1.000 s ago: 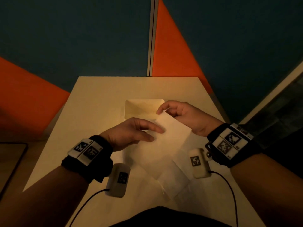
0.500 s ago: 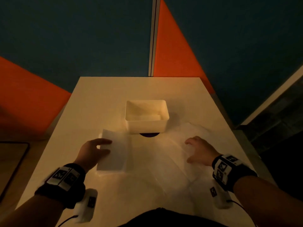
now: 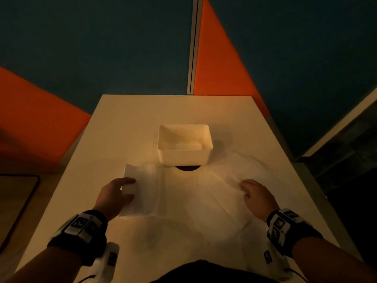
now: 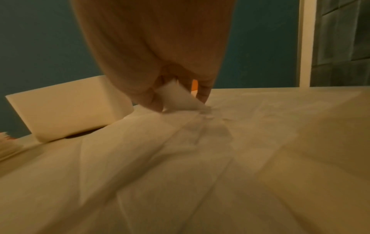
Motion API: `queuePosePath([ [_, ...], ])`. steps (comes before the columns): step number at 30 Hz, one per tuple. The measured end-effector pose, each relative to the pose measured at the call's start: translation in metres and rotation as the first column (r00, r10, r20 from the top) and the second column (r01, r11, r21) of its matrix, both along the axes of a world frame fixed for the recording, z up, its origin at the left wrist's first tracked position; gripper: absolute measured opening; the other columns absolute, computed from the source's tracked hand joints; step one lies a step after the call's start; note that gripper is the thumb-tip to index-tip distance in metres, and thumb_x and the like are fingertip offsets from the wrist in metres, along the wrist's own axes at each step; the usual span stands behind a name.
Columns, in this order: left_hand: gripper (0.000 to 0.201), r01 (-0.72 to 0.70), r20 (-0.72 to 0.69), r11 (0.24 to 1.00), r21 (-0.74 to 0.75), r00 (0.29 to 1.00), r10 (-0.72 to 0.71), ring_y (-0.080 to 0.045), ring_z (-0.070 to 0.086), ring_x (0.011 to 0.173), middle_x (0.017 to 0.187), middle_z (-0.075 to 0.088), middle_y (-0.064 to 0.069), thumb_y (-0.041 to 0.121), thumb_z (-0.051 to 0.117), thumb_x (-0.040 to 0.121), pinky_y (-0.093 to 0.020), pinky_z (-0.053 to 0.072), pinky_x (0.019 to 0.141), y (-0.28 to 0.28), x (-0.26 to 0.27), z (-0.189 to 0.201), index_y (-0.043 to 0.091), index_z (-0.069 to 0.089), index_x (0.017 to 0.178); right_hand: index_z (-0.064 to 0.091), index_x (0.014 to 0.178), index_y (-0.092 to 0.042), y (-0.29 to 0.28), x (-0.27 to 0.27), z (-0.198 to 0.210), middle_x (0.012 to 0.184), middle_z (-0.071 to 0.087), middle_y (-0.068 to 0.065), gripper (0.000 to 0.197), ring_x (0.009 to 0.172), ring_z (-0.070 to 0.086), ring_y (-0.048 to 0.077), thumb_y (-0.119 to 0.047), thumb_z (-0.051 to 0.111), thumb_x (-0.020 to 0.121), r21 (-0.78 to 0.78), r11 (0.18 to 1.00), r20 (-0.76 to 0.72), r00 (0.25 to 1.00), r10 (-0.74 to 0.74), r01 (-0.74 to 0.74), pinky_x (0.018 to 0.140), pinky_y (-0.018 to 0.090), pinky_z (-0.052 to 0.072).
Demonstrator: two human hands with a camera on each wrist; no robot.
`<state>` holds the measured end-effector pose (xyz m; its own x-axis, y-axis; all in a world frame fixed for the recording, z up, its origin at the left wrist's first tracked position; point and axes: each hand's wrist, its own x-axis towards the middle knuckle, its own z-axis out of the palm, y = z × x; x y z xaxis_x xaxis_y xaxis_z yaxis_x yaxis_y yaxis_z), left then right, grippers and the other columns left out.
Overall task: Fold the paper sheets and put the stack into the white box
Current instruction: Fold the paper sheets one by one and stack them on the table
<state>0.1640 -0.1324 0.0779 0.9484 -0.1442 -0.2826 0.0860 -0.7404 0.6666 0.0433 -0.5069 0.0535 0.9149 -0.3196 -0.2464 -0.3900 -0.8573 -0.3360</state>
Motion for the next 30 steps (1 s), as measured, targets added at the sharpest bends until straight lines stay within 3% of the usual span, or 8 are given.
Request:
queuePosePath([
  [9,0.045,0.051,0.030,0.998,0.025,0.998,-0.052,-0.021,0.056,0.092,0.127,0.056,-0.006,0.002,0.068,0.078,-0.029,0.044,0.087,0.002,0.000,-0.002,0.023,0.062,0.117,0.061,0.125,-0.013,-0.005,0.000,-0.004,0.131,0.059,0.004,0.032,0.120,0.054,0.022,-0.020,0.048,0.097,0.057,0.995,0.095,0.992,-0.087,0.082,0.104,0.031,0.041],
  [15,0.044,0.087,0.057,0.993,0.077,0.994,-0.092,-0.028,0.055,0.108,0.131,0.052,-0.007,0.003,0.068,0.078,-0.033,0.043,0.095,-0.001,0.005,-0.006,0.021,0.062,0.118,0.065,0.119,-0.013,-0.005,0.001,0.005,0.119,0.065,0.007,0.029,0.110,0.059,0.023,-0.022,0.048,0.098,0.069,0.993,0.109,0.989,-0.100,0.093,0.096,0.029,0.044],
  [18,0.048,0.104,0.115,0.969,0.226,0.985,-0.132,-0.035,0.045,0.118,0.141,0.038,-0.011,0.014,0.072,0.076,-0.040,0.036,0.102,-0.004,0.005,-0.006,0.022,0.060,0.122,0.067,0.115,-0.013,-0.003,0.004,0.018,0.113,0.068,0.007,0.029,0.103,0.061,0.023,-0.023,0.046,0.098,0.056,0.991,0.130,0.983,-0.127,0.121,0.091,0.030,0.046],
  [20,0.053,0.102,0.184,0.939,0.329,0.968,-0.169,-0.037,0.041,0.121,0.145,0.031,-0.012,0.027,0.074,0.075,-0.045,0.031,0.106,-0.009,0.005,0.000,0.027,0.056,0.125,0.070,0.102,-0.011,0.000,0.009,0.035,0.100,0.070,0.007,0.026,0.089,0.060,0.021,-0.024,0.048,0.096,0.024,0.993,0.148,0.982,-0.120,0.118,0.079,0.029,0.047],
  [22,0.053,0.130,0.270,0.940,0.315,0.938,-0.220,-0.034,0.039,0.123,0.143,0.034,-0.010,0.032,0.074,0.075,-0.044,0.029,0.106,-0.022,0.003,0.013,0.028,0.055,0.125,0.071,0.091,-0.010,0.004,0.016,0.059,0.086,0.067,0.003,0.019,0.081,0.059,0.018,-0.023,0.056,0.092,0.060,0.993,0.187,0.976,-0.111,0.102,0.072,0.028,0.044],
  [25,0.045,0.276,0.373,0.950,0.145,0.874,-0.311,-0.023,0.040,0.120,0.133,0.049,0.000,0.027,0.073,0.077,-0.037,0.035,0.102,-0.050,-0.002,0.041,0.028,0.059,0.120,0.072,0.082,-0.011,0.016,0.030,0.097,0.081,0.068,0.002,0.007,0.078,0.061,0.014,-0.018,0.071,0.081,0.184,0.982,0.248,0.964,-0.095,0.050,0.071,0.027,0.047],
  [27,0.041,0.410,0.386,0.912,0.015,0.839,-0.384,-0.009,0.042,0.113,0.125,0.053,0.011,0.026,0.073,0.078,-0.022,0.038,0.096,-0.069,-0.006,0.061,0.030,0.059,0.117,0.072,0.079,-0.010,0.026,0.037,0.120,0.082,0.069,0.003,0.008,0.076,0.059,0.008,-0.016,0.076,0.076,0.255,0.967,0.239,0.969,-0.063,0.000,0.067,0.021,0.044],
  [30,0.047,0.565,0.357,0.819,-0.099,0.788,-0.501,0.004,0.042,0.108,0.121,0.049,0.019,0.026,0.074,0.078,0.001,0.029,0.085,-0.094,-0.013,0.087,0.030,0.056,0.121,0.073,0.083,-0.012,0.041,0.044,0.150,0.088,0.068,0.000,0.013,0.081,0.058,0.003,-0.017,0.079,0.073,0.340,0.935,0.190,0.981,0.034,-0.099,0.066,0.013,0.039],
])
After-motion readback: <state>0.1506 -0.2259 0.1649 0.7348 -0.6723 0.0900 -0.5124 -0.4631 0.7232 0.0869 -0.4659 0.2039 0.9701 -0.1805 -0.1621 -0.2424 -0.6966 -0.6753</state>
